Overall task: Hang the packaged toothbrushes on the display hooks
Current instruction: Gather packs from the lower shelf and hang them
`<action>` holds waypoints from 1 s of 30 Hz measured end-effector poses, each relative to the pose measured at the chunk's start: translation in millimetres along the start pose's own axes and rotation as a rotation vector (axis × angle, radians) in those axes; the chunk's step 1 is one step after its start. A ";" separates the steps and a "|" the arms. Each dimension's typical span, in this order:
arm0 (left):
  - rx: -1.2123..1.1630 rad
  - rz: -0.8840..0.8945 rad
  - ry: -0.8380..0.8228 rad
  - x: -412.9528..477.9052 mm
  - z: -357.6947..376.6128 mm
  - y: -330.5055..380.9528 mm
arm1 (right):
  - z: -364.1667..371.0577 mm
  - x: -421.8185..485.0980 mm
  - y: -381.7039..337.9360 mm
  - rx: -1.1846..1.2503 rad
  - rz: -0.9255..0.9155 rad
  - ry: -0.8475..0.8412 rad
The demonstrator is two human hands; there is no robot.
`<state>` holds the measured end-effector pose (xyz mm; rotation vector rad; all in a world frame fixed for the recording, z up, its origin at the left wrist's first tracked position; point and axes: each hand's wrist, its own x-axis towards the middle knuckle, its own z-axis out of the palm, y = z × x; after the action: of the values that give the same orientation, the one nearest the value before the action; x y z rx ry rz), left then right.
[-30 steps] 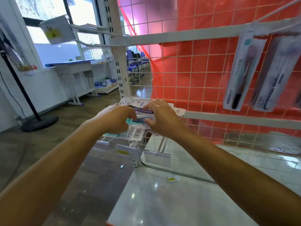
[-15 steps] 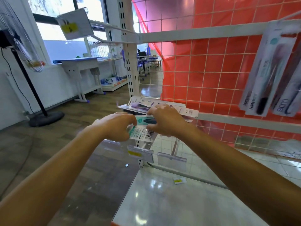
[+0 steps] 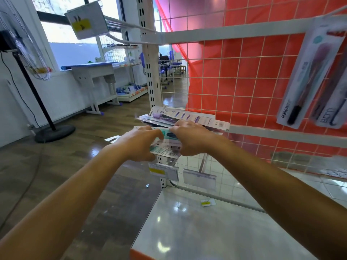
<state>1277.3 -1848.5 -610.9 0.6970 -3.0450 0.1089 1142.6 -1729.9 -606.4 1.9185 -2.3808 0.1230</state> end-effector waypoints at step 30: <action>0.054 0.099 0.353 -13.7 -58.0 49.9 | -11.0 -60.6 41.3 0.741 0.097 0.224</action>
<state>1267.9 -1793.6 -556.7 0.4698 -2.7439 0.2839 1115.3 -1661.1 -602.9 1.8653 -2.4602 1.3085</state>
